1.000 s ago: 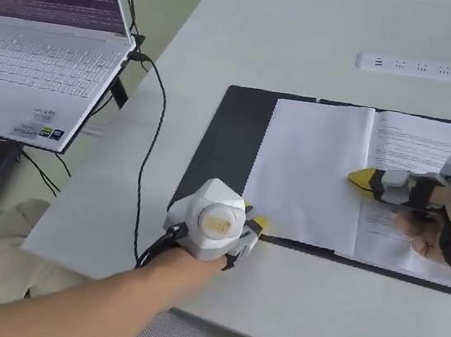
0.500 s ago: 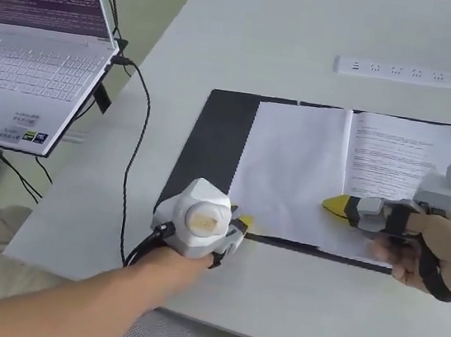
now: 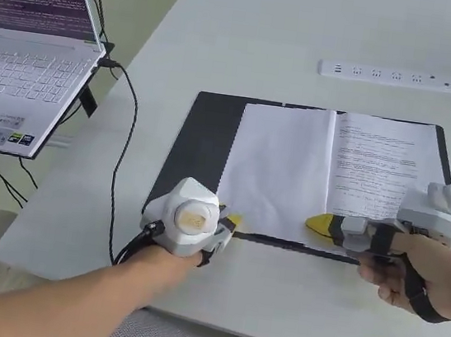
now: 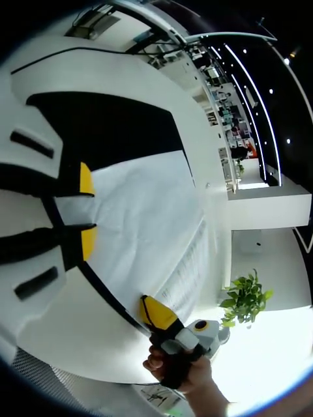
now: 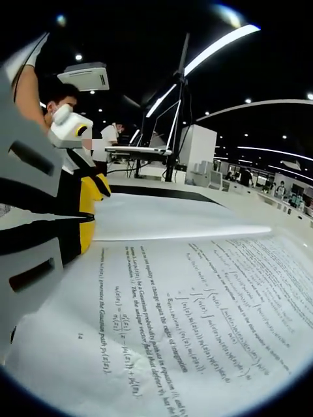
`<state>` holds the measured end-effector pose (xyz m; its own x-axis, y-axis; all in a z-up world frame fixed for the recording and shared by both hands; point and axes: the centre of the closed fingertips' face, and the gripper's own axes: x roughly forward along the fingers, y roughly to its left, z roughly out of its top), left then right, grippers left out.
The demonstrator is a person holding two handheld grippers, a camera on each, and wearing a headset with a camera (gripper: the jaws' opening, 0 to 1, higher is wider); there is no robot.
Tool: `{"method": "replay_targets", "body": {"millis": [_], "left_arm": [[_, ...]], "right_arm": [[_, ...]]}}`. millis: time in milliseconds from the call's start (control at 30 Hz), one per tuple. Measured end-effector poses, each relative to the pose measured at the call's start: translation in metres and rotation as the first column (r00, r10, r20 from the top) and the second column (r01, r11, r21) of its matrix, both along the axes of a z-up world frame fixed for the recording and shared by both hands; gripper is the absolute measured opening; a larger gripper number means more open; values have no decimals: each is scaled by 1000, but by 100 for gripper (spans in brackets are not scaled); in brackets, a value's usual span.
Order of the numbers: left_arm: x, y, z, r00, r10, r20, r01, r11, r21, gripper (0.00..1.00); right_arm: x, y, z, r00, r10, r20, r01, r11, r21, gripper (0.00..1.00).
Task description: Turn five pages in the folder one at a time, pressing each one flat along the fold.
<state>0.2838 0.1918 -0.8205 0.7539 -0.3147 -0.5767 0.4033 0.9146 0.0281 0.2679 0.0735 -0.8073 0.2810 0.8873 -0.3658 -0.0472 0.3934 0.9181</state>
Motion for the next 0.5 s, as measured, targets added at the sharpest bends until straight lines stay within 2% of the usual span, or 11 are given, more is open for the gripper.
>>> {"method": "replay_targets", "body": {"millis": [133,200,267,367,467,500], "left_arm": [[1,0,-1,1000,-1,-1,1,1000,4,15],[0,0,0,1000,-2,-2,2,1000,5,15],[0,0,0,1000,-3,-2,3,1000,6,15],[0,0,1,1000,-1,-4,1,1000,6,15],[-1,0,2,1000,11,-10,-11,1000,-1,15],[-1,0,1,1000,16,-13,-16,1000,-2,15]], "right_arm": [[-9,0,-1,1000,5,-8,-5,1000,3,0],[-24,2,-1,999,36,-1,-36,999,2,0],[-31,2,-1,999,46,-3,-46,999,4,0],[-39,1,7,999,41,13,-41,999,26,0],[-49,0,19,999,39,26,-40,998,39,0],[-54,-2,25,998,46,44,-48,998,37,0]]}}
